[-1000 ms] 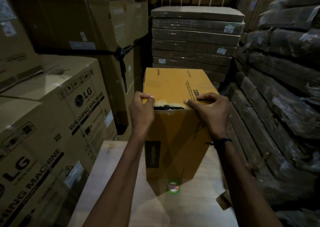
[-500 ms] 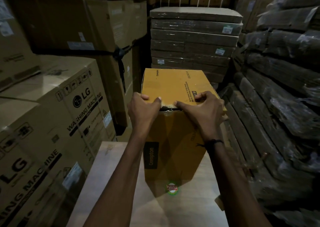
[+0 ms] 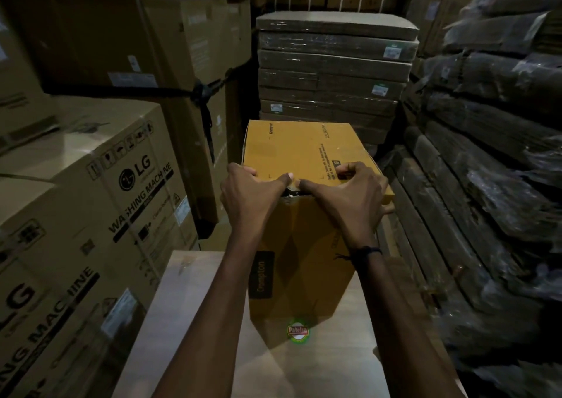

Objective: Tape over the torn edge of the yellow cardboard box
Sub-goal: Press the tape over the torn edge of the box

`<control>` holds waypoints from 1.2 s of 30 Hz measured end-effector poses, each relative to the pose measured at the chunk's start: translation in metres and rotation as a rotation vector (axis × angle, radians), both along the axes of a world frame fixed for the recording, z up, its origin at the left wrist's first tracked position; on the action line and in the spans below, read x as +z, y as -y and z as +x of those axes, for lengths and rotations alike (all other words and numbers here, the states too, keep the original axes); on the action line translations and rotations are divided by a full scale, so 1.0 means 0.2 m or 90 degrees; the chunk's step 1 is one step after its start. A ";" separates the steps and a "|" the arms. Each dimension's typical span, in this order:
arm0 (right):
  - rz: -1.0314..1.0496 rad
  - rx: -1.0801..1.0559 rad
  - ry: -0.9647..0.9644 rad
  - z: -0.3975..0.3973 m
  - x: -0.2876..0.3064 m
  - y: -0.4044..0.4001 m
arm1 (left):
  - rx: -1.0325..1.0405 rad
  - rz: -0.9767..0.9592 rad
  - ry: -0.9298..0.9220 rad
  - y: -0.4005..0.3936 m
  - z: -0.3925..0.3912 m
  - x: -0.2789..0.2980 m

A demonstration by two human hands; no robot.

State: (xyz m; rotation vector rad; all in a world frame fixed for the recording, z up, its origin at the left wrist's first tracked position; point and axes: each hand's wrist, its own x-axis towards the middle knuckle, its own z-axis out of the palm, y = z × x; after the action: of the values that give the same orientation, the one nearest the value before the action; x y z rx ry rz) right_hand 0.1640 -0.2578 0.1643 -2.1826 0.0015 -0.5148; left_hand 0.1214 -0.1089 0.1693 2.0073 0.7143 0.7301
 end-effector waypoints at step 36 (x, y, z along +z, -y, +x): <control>0.040 -0.022 0.006 0.02 -0.04 0.01 | -0.094 -0.072 0.086 -0.06 -0.05 -0.02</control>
State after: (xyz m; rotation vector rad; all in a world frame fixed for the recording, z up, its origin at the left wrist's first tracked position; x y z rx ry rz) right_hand 0.1687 -0.2607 0.1569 -2.1218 0.0505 -0.5380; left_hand 0.1111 -0.0977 0.1649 1.8658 0.5115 0.7148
